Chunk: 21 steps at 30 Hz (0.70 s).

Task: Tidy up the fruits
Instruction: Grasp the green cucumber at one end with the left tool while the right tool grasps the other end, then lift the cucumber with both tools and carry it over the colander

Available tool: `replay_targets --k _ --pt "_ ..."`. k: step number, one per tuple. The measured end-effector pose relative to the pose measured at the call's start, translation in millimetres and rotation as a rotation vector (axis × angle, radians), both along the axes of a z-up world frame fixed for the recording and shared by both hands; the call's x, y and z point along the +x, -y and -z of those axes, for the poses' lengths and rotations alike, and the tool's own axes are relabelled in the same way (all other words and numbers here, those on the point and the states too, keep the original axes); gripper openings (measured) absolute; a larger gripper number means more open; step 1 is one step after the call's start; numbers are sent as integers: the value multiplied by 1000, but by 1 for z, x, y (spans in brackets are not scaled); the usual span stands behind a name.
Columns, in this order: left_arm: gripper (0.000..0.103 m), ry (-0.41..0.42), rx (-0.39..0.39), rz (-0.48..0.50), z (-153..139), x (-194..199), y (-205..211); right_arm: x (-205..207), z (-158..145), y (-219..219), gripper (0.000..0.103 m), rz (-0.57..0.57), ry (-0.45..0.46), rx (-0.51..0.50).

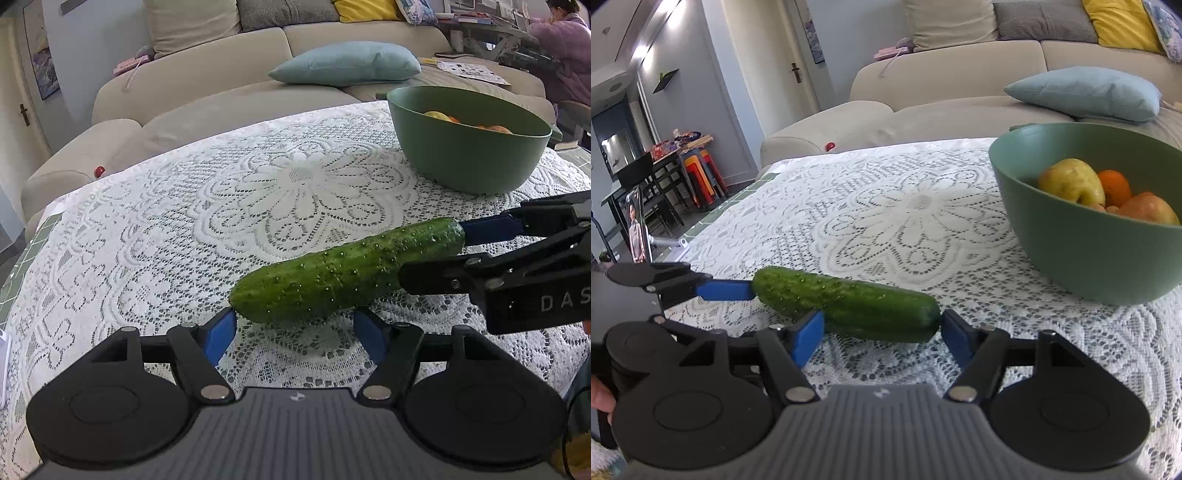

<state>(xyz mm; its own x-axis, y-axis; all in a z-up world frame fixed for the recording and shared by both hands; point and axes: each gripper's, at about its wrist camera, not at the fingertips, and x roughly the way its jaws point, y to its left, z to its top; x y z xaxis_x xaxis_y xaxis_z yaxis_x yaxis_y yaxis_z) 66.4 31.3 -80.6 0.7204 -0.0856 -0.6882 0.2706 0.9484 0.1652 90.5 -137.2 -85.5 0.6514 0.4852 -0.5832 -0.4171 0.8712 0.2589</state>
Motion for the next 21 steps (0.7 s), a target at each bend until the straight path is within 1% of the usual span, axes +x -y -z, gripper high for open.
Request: replay_targets --k 3,6,10,14,19,21 --pt "82 4 41 32 0 1 1 4 1 0 69 -9 -4 -9" --pt "84 -10 66 70 -1 5 1 8 2 -2 69 -29 -3 -35" --pt "87 -41 92 130 -4 15 -1 12 0 -8 69 -69 24 -101" --pt "87 -46 123 180 -4 26 -1 17 1 -15 69 -110 45 -175" --pt "87 -56 118 219 -4 38 -4 24 3 -22 69 -157 83 -267" --pt "87 -57 116 232 -3 42 -5 26 2 -26 71 -172 103 -301"
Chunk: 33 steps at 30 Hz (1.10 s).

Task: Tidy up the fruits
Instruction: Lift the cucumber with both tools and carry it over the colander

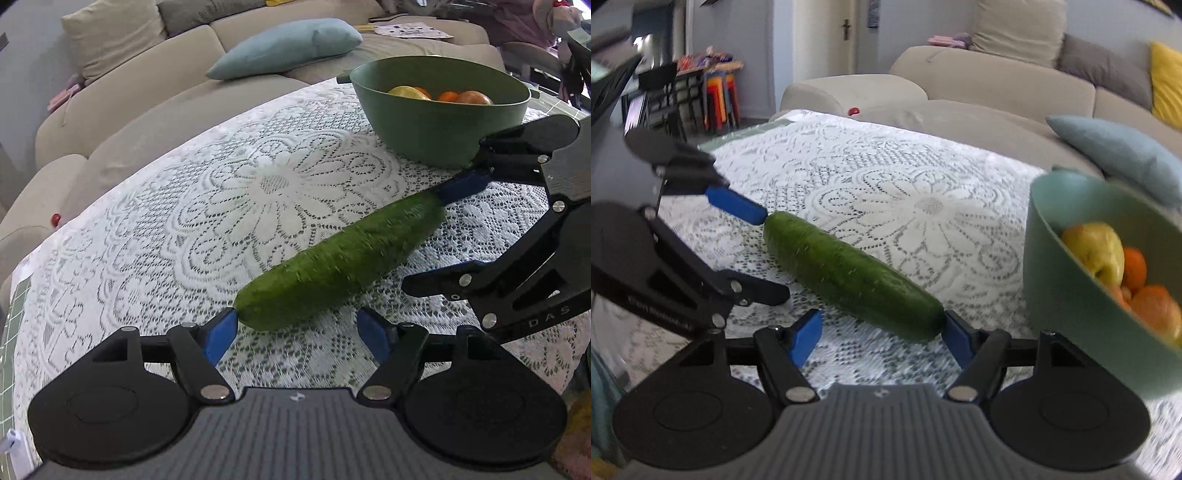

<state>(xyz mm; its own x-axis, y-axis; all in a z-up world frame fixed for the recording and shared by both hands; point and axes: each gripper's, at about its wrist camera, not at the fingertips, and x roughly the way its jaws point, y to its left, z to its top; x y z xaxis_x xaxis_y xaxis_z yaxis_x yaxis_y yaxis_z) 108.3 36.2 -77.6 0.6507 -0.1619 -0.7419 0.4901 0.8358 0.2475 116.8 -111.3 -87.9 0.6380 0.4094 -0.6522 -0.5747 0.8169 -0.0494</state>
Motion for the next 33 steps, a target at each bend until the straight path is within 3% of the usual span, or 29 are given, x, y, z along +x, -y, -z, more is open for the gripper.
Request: replay_targets --k 6,11,16,33 --pt "87 12 6 28 2 8 -2 9 2 -1 72 -7 -8 -5" --pt "87 -12 -48 19 4 18 -7 11 4 -3 71 0 -8 3" --pt "82 -18 -58 1 4 18 -5 14 4 0 62 27 -8 16" --pt "81 42 -41 -52 -10 5 4 3 -8 6 62 31 33 44"
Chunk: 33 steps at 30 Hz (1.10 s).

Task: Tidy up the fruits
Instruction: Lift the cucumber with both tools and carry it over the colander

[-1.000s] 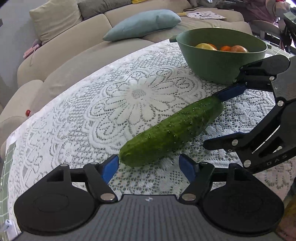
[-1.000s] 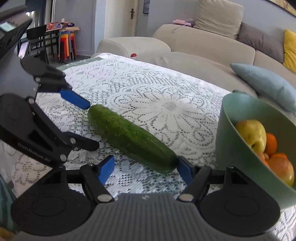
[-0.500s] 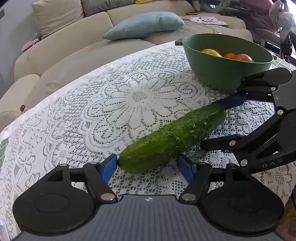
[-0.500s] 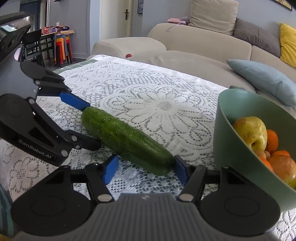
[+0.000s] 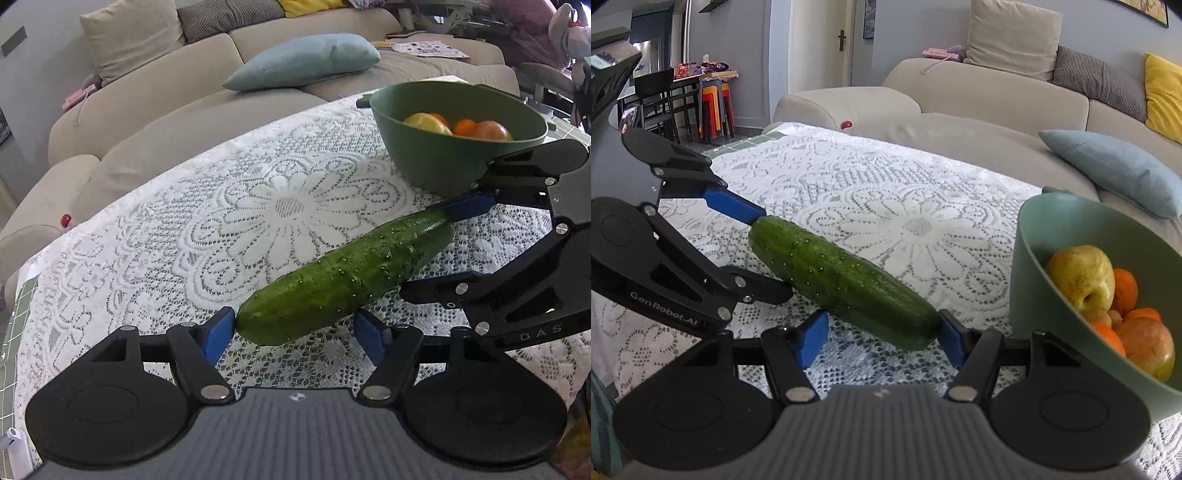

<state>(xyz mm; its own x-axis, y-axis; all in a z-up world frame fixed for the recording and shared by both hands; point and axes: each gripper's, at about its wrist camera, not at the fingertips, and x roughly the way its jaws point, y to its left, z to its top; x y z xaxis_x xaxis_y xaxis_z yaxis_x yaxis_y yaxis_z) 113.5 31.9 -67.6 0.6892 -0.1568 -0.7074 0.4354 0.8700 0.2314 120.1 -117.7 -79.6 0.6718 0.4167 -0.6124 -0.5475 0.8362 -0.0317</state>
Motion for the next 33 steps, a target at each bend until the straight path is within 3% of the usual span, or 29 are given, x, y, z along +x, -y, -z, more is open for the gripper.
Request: replay_targets --k 22,33 --pt "81 129 -15 -38 -64 -14 46 -10 -72 42 62 -36 143 -23" --pt "81 111 -12 -41 -79 13 97 11 -88 90 62 -13 175 -62"
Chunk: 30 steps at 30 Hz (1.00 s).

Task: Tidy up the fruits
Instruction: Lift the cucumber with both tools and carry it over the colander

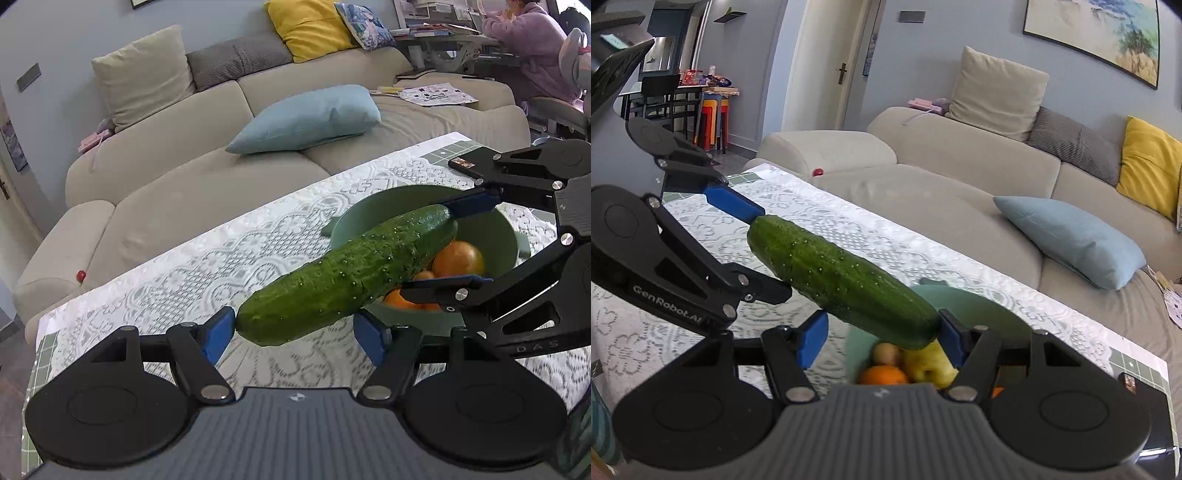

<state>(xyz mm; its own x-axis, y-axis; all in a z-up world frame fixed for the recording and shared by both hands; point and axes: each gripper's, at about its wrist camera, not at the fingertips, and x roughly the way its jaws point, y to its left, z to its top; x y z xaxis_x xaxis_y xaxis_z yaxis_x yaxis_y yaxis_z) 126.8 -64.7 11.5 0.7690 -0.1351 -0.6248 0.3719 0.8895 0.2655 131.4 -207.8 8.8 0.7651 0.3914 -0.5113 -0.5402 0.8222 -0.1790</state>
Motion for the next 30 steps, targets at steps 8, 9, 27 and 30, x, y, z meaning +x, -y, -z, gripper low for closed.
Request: replay_targets --k 8,9,27,30 --pt "81 -60 -11 -24 0 27 31 23 1 32 62 -12 8 -23" --pt "81 -62 -4 -28 0 29 36 26 2 35 62 -14 4 -24" --pt "81 -204 7 -181 15 63 74 82 24 75 62 -157 -97 -13" --pt "81 -211 24 -213 15 65 80 89 25 78 62 -177 -113 -1"
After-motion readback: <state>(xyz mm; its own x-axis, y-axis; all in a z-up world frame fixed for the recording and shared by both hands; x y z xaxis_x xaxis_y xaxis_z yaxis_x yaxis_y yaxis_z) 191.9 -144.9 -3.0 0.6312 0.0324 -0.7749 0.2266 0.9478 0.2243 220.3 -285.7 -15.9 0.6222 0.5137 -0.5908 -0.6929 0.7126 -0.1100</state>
